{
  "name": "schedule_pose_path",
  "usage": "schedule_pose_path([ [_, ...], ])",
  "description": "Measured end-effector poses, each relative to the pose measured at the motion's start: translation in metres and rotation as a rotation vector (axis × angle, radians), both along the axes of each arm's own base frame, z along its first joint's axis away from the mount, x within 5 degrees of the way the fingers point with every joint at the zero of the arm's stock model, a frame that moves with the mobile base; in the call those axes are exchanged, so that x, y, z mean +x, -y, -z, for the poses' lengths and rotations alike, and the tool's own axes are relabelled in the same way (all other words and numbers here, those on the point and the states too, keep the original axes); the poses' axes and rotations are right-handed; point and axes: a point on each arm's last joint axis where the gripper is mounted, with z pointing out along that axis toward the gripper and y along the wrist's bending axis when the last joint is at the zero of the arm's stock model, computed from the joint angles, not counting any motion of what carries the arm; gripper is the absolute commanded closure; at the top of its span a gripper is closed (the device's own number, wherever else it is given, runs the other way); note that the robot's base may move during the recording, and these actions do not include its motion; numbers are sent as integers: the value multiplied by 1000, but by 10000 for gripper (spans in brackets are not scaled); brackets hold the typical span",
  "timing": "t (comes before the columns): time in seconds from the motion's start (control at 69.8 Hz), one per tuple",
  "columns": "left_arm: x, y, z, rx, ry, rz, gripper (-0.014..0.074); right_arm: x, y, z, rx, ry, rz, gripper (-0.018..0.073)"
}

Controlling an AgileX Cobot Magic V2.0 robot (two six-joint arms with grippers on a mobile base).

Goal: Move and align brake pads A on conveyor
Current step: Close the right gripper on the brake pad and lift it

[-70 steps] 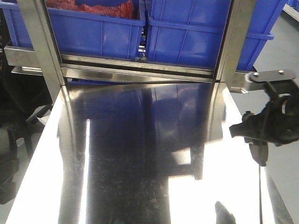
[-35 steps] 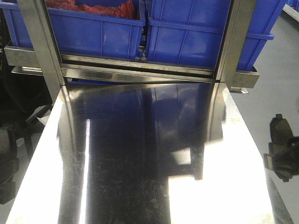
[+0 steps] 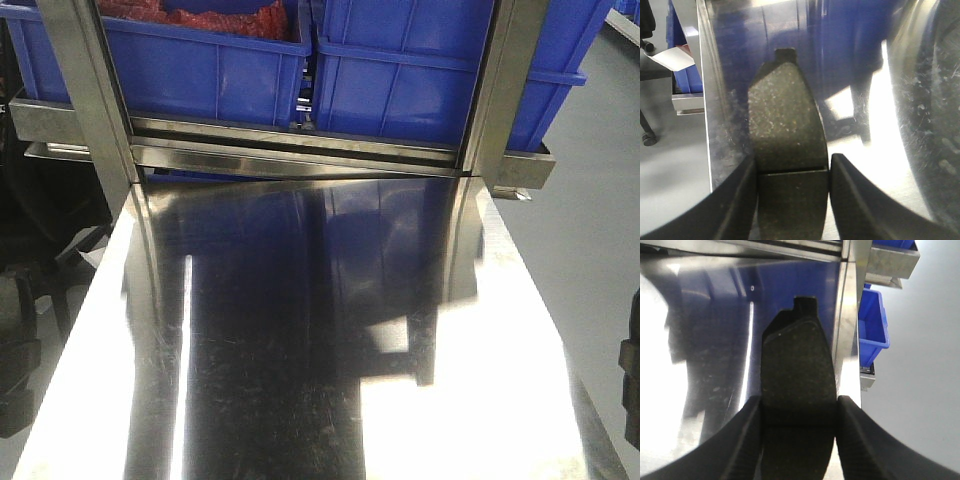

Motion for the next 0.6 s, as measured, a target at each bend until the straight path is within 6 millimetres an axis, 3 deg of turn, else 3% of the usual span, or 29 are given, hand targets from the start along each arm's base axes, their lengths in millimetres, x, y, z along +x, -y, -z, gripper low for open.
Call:
schedule_pose_path([
  [0.601,0,0,0,0,0,0,604,-1,0,0,1,3,0,561],
])
